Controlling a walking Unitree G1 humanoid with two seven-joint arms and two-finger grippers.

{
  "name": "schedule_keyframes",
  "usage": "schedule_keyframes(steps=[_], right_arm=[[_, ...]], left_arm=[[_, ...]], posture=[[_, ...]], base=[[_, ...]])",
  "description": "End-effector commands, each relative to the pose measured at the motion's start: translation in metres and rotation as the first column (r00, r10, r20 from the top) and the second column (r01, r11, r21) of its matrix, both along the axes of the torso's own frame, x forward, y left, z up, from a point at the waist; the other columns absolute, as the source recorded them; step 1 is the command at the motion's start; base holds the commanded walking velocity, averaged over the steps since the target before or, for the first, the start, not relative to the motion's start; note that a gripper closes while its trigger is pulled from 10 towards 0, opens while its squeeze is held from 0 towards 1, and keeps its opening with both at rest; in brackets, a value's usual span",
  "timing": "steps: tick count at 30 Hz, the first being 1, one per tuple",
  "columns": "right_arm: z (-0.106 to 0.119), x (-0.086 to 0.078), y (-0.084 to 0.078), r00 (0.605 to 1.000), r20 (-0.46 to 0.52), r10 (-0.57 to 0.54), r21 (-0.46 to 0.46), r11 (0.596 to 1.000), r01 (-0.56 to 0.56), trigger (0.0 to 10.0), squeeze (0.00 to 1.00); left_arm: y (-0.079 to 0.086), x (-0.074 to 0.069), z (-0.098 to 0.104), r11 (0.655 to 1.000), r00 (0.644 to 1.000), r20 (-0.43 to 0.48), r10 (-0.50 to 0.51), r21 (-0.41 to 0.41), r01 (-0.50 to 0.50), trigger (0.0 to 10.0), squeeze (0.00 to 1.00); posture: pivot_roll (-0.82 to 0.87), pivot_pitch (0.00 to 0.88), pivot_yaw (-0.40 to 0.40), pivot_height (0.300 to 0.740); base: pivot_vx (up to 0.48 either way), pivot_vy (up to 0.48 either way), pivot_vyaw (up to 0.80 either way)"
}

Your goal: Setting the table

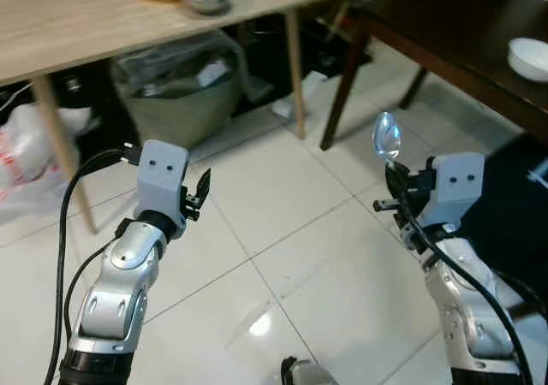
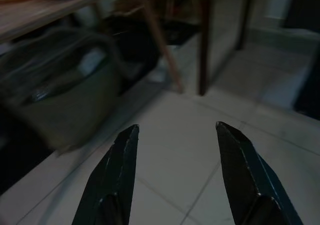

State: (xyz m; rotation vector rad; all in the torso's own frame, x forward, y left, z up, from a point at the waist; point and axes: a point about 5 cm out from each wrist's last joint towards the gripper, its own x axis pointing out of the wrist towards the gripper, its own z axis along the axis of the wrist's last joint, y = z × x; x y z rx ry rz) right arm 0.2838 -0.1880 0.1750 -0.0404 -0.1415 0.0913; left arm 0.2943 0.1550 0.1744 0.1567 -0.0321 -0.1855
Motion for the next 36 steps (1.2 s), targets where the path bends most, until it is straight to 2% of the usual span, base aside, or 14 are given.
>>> schedule_keyframes(steps=[1,7,29,36], right_arm=[[-0.0011,0.0002,-0.0032,1.000,-0.007,-0.021,0.008,1.000,0.021,10.0,0.00],[0.0000,0.0030,-0.0029,0.999,0.006,-0.040,0.023,0.999,0.040,10.0,0.00],[0.0019,0.0079,0.0004,0.999,0.018,-0.038,0.037,0.999,0.037,10.0,0.00],[0.0033,0.0098,-0.0015,0.999,0.021,-0.044,0.038,0.998,0.043,10.0,0.00]], left_arm=[[-0.0004,-0.0001,-0.0034,1.000,1.000,-0.018,-0.010,0.011,0.010,10.0,0.00],[-0.0049,0.0022,0.0034,0.998,0.999,0.008,-0.052,0.045,0.052,10.0,0.00],[-0.0032,0.0042,0.0031,0.997,0.998,0.013,-0.060,0.057,0.059,10.0,0.00],[-0.0046,0.0062,0.0045,0.997,0.998,0.020,-0.063,0.056,0.062,10.0,0.00]], posture=[[-0.11,0.046,0.069,0.740],[-0.07,0.038,0.079,0.740],[-0.03,0.036,0.065,0.740],[-0.07,0.028,0.062,0.740]], base=[[0.000,0.000,-0.80],[0.000,0.000,-0.80],[0.000,0.000,-0.80],[0.000,0.000,-0.80]])
